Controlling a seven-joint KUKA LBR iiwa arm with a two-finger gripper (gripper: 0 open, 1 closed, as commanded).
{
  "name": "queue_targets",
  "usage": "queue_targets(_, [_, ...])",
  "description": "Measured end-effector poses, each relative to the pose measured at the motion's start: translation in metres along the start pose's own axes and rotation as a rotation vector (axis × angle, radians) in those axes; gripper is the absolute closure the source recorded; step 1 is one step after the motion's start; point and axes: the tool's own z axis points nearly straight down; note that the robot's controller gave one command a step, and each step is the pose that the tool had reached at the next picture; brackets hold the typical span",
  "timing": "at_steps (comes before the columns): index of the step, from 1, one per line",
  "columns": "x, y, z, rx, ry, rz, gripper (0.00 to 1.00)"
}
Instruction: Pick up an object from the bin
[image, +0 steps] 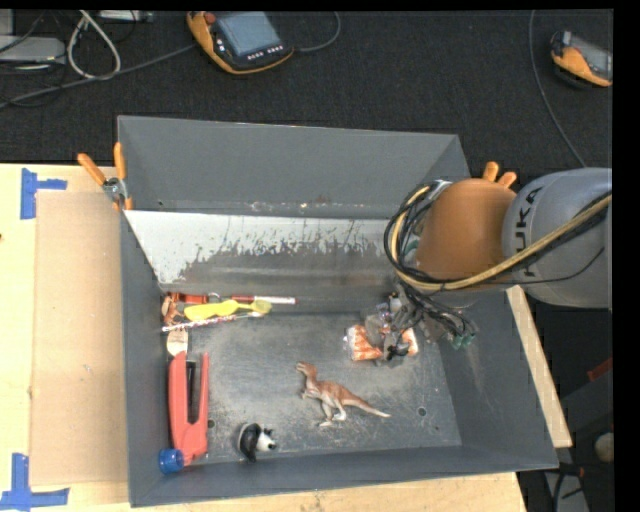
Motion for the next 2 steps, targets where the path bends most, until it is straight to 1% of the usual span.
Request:
queue_targets(1, [0.007, 0.003, -0.065, -0.005, 0.006, -0.095, 1.00])
queue_targets(2, [0.011, -0.010, -0.072, 0.001, 0.000, 0.035, 1.00])
